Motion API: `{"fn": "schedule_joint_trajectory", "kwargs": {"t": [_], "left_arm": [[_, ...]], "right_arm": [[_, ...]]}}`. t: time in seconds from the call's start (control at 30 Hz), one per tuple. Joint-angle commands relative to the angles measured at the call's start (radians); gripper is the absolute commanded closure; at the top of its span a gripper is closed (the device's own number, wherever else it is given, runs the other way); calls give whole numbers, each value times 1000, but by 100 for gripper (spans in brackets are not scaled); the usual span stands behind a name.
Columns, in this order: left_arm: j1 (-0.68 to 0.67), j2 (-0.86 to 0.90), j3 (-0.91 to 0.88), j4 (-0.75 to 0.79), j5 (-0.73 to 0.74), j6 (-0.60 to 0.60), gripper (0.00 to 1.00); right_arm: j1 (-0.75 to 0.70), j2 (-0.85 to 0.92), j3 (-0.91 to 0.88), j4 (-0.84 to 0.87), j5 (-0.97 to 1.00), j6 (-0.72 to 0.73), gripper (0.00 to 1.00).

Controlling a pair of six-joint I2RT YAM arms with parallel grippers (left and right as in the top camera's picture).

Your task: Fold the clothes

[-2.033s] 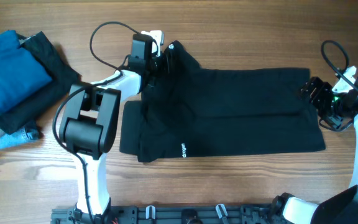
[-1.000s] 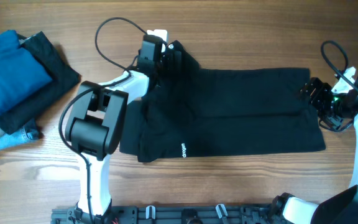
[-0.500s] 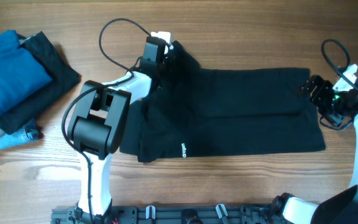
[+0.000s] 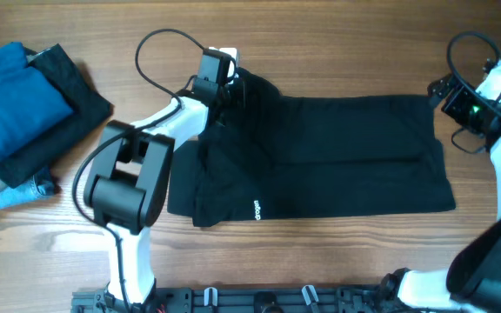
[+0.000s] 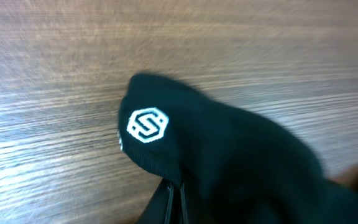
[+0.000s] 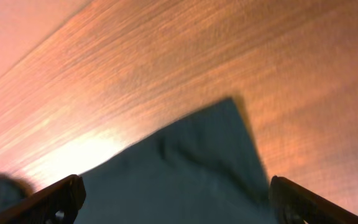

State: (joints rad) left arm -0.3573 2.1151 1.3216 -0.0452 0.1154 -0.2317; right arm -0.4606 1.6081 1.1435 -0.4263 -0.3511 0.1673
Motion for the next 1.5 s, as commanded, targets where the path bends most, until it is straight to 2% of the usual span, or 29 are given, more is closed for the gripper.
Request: {"fn": "schedule_joint_trajectory", "kwargs": {"t": [0.0, 0.13, 0.37, 0.57, 0.67, 0.8, 0.83, 0.87, 0.93, 1.0, 1.23, 1.47], "left_arm": [[2, -104, -5, -37, 34, -56, 96], [2, -111, -5, -92, 34, -73, 96], [1, -111, -5, -158, 34, -121, 96], [1, -111, -5, -169, 34, -121, 96], [1, -111, -5, -185, 34, -121, 96], [1, -111, -5, -208, 34, -121, 96], [1, -111, -5, -209, 34, -121, 96], [1, -111, -5, -209, 34, -121, 96], [2, -115, -5, -208, 34, -121, 96], [8, -128, -5, -208, 34, -121, 96], [39, -182, -5, -209, 34, -121, 96], [48, -238, -5, -251, 34, -121, 96]], "right_arm": [[12, 113, 10, 116, -9, -60, 0], [18, 238, 10, 269, -9, -66, 1], [37, 385, 10, 409, -10, -63, 2], [84, 449, 10, 443, 41, -60, 4], [107, 463, 10, 439, 110, -58, 8], [117, 463, 10, 428, 172, -29, 27], [115, 463, 10, 425, 178, -25, 41], [115, 463, 10, 424, 188, -15, 47], [115, 462, 10, 420, 219, 16, 68], [115, 462, 11, 414, 229, 23, 84], [114, 450, 11, 406, 240, 24, 96], [111, 381, 24, 313, 279, 24, 96]]}}
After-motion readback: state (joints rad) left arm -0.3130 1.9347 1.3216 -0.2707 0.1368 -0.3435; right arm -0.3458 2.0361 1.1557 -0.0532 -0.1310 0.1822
